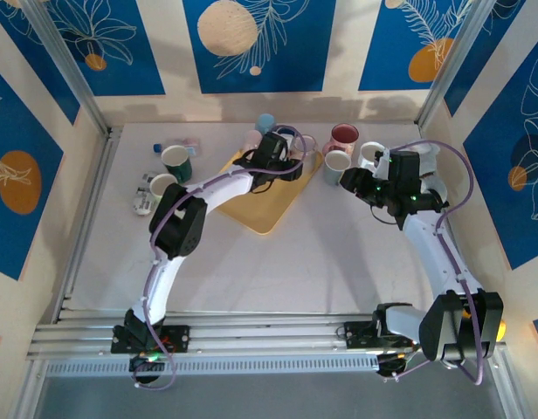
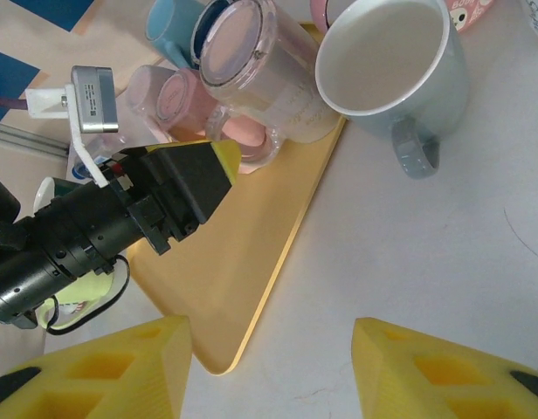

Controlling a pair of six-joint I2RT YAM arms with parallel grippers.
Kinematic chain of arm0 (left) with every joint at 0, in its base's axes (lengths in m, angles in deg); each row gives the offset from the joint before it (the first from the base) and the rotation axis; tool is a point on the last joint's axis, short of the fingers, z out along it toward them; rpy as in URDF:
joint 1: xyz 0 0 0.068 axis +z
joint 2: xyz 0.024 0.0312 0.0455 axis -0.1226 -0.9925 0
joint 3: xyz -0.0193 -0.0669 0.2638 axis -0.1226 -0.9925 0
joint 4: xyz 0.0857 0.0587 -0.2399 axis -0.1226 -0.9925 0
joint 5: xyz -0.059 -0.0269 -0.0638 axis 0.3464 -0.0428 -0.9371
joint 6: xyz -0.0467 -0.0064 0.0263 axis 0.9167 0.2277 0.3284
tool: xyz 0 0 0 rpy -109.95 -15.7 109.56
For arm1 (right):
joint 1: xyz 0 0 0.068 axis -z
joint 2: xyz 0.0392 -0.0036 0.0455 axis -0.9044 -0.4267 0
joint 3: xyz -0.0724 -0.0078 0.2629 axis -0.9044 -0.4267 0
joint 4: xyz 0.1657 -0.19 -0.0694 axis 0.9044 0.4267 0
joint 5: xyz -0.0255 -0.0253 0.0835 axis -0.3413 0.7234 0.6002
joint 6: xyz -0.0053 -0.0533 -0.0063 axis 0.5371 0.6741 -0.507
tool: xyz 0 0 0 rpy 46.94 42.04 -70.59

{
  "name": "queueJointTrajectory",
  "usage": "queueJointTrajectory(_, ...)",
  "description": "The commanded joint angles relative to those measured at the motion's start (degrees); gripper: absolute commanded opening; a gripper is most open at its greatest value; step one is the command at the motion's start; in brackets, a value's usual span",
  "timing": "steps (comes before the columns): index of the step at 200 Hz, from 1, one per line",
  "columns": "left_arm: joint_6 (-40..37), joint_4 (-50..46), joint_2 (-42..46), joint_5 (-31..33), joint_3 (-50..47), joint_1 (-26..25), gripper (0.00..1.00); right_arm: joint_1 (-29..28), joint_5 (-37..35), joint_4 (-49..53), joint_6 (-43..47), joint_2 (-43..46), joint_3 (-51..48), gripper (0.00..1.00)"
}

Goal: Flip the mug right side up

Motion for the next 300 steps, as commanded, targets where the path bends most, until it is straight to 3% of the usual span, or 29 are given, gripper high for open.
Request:
queueJointTrajectory(1,-2.31,3.65,-2.84,-0.73,1.9,-0.14,0.56,0.67,1.78,-0.35,0.03,0.81,0.38,0.51)
queueJointTrajectory(58,-3.37,5.86,-3.94,-2.59,2.46,-0.6,0.48,1.63,3.54,-1.41,-0.86,0.03,0.41,0.51)
queueJointTrajectory(145,-2.81,2.39,-7.5,8.26,6.86,-1.43,0.36,2.86,4.87,-0.53,-1.05,1.13,1.27,0.51)
queueJointTrajectory(183,-2.15,3.5,-7.48,8.18,6.21,-1.42,0.36,3.29,4.52,-0.02,-1.07,2.15,1.05,0.51)
queueJointTrajectory(221,-2.34,4.69,-7.5,8.45,5.96,-1.5,0.26,3.65,4.27,0.86,-0.75,3.28,1.09,0.51)
queueJointTrajectory(300,-7.66,9.61,1.27,7.9,-8.12,-1.45,0.19,3.93,4.44,1.39,-1.65,4.92,-0.89,0.51)
